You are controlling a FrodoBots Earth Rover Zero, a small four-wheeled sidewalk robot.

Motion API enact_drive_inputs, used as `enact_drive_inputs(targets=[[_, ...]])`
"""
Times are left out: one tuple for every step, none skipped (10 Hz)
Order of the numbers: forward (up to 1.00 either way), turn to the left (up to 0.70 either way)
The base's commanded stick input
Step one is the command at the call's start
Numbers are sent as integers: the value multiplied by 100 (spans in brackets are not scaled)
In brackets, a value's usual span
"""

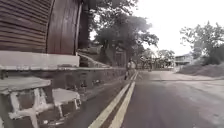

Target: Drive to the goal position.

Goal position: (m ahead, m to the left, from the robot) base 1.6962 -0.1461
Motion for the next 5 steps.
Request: enact_drive_inputs(targets=[[70,0],[70,0],[70,0],[70,0],[70,0]])
